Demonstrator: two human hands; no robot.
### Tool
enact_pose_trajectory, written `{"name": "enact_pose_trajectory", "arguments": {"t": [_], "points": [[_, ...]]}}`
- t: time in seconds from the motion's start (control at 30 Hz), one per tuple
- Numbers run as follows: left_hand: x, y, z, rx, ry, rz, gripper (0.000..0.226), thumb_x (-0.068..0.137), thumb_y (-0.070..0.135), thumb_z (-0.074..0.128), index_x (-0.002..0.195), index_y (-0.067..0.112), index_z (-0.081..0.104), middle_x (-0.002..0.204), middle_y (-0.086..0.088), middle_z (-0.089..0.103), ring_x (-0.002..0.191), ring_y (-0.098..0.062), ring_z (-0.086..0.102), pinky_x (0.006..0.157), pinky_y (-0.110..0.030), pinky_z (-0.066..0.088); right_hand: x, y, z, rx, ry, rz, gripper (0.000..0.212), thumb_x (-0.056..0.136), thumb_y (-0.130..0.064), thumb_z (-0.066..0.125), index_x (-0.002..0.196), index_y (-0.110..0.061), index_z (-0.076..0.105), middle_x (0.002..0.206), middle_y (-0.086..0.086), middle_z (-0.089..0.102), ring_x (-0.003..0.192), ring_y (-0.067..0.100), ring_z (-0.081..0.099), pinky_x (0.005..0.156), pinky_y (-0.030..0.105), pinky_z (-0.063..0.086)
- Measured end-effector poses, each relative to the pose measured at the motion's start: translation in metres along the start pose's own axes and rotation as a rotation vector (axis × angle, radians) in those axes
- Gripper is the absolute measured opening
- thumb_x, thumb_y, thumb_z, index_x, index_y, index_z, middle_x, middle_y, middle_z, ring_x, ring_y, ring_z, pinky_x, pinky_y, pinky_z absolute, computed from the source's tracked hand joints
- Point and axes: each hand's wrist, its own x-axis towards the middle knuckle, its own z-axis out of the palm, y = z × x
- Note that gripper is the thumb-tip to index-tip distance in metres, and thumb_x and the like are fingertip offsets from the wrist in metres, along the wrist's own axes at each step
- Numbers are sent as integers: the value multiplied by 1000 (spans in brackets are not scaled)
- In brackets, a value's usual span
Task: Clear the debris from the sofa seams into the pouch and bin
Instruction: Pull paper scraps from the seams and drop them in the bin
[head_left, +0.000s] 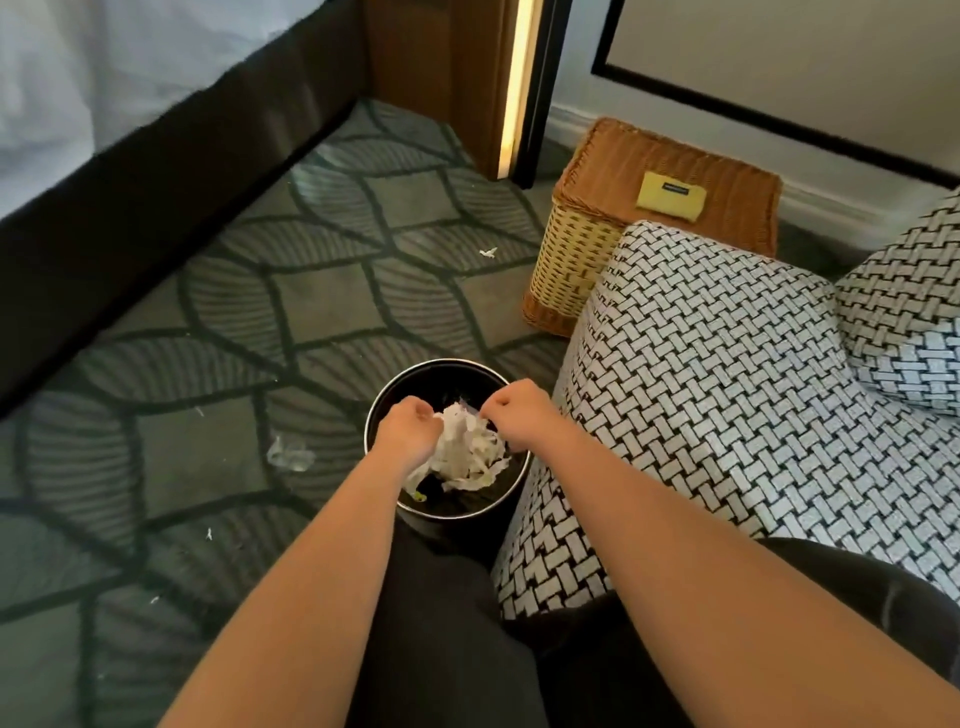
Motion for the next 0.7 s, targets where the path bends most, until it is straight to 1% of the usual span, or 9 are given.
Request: {"name": "enact_pose_trajectory", "arguments": {"t": [0.07,0.13,0.2,0.27,0.43,0.5,0.6,0.63,0.7], "points": [[2,-1,2,-9,-19,5,37,90,22,54,125,9,52,123,-10,58,112,-26,53,91,-30,40,4,1,0,1,27,-10,27,89,-8,46,98,9,65,68,10,51,62,21,45,58,33,43],[2,1,2,-17,-3,37,38,90,20,54,126,8,50,123,-11,57,112,-26,53,92,-29,40,4,2,-3,-10,61,-55,27,88,-7,45,96,8,66,62,9,52,56,21,44,57,32,42],[1,7,2,-12,15,93,32,91,20,54,121,8,54,120,-10,58,110,-26,55,92,-30,43,5,1,-9,-48,102,-142,26,88,-9,46,90,3,69,74,13,65,68,26,58,64,34,47],[-1,15,1,-4,-9,148,22,92,21,52,110,10,59,114,-9,62,104,-25,57,89,-33,45,7,1,-18,-92,160,-206,27,90,-13,45,88,0,69,86,14,68,83,28,61,72,36,47],[5,49,1,-110,-173,241,17,94,20,49,97,8,61,99,-13,66,92,-26,62,82,-37,50,20,-1,-48,-242,337,-328,25,94,-19,41,81,-10,61,78,5,63,77,27,59,71,40,49],[17,69,4,-155,-212,290,18,95,21,48,98,8,62,95,-11,66,86,-21,63,76,-34,52,31,-1,-62,-377,437,-367,25,96,-24,39,85,-14,59,76,5,63,73,27,59,69,41,50],[39,99,9,-227,-262,345,16,94,20,50,96,11,62,88,-4,65,72,-9,60,55,-10,46,55,0,-94,-460,594,-382,27,97,-28,38,89,-13,58,74,6,62,66,24,58,62,38,51],[49,111,12,-242,-282,353,16,94,20,49,96,12,62,86,-1,64,69,-6,59,49,-8,42,67,-2,-107,-453,632,-374,28,97,-28,38,89,-11,59,73,6,62,66,25,59,60,38,51],[65,135,17,-240,-308,367,17,94,24,48,95,15,62,85,5,63,71,-4,59,50,-12,42,91,-5,-133,-457,695,-347,27,97,-26,38,89,-11,59,75,6,64,66,25,60,59,36,51]]}}
